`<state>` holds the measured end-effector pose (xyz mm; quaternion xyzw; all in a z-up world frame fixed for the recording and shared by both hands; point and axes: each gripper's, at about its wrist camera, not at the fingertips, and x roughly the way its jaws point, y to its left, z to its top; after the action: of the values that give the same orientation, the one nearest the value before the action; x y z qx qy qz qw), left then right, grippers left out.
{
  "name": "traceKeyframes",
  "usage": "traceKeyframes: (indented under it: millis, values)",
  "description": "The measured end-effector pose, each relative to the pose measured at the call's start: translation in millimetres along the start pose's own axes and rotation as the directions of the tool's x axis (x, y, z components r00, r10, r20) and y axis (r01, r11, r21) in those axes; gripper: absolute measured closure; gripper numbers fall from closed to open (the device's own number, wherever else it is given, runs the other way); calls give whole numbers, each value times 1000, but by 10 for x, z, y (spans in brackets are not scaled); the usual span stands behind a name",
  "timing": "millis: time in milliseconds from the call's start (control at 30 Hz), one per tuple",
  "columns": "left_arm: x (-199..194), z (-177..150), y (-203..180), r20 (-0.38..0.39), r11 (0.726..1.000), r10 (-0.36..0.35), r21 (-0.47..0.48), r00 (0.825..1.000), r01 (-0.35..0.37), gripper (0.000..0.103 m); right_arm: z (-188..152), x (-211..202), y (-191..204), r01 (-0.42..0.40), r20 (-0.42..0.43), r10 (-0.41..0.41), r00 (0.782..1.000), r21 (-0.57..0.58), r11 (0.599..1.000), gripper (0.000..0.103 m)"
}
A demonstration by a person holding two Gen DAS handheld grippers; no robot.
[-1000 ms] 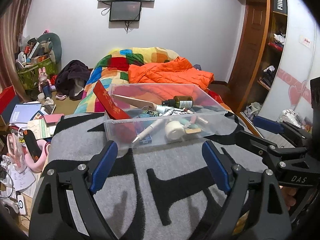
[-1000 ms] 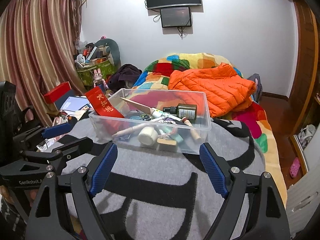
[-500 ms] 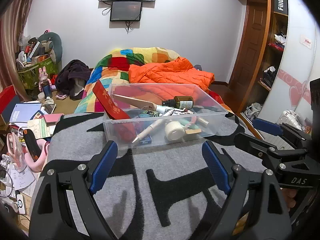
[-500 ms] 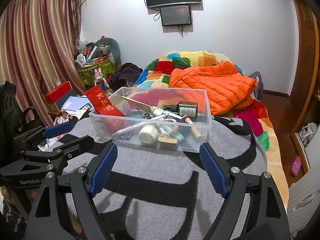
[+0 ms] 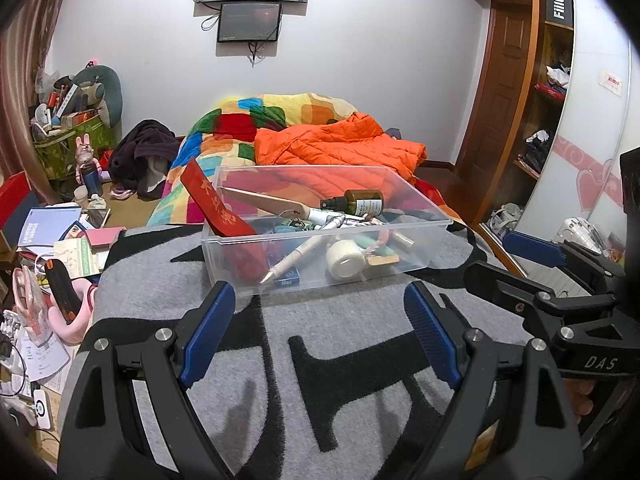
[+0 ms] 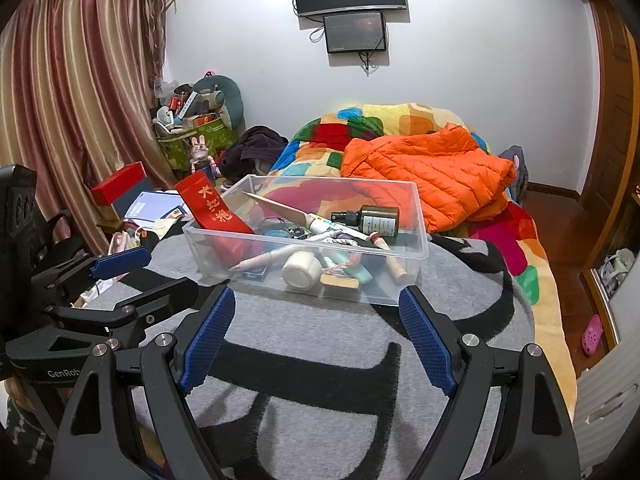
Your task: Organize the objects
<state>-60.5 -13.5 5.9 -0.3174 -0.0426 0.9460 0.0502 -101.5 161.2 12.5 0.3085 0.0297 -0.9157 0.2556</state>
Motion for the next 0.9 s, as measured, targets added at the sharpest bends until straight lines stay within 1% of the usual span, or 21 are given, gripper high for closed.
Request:
traceKeyframes:
  millis: [900]
  values:
    - [-33,-13,7,5,1000,0,-22,1000,0,16,-1,-40,34,-9,6,9,1000,-2,1000,21]
